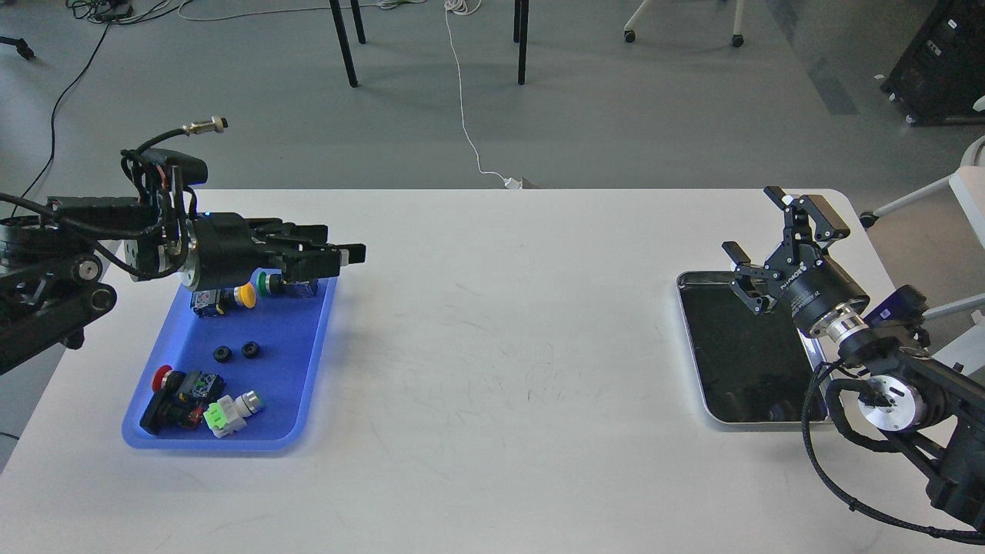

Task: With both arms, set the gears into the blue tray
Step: 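Raise the left gripper up from the blue tray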

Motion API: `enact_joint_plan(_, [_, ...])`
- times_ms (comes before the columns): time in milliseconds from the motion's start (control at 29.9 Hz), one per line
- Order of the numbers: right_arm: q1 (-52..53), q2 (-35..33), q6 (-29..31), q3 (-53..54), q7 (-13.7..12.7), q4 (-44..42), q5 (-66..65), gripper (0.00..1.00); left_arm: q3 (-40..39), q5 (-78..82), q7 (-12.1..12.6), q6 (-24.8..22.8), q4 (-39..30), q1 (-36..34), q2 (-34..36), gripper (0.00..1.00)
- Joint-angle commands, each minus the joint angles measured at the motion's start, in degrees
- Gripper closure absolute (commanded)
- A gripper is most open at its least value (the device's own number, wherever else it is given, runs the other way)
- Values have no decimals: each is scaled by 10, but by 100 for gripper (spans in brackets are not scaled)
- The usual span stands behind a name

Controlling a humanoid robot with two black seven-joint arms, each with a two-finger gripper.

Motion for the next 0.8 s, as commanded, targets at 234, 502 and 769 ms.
enact_joint_plan(234, [1,2,-8,1,0,10,-1,1,-283,-286,0,79,-41,263,-134,2])
enact_joint_plan(502, [2,3,-4,-4,0,29,0,1,-404,-287,85,74,-39,368,-259,2])
enact_joint_plan(769, [-3,7,0,-4,0,35,0,1,-438,-285,85,73,-37,408,-309,2])
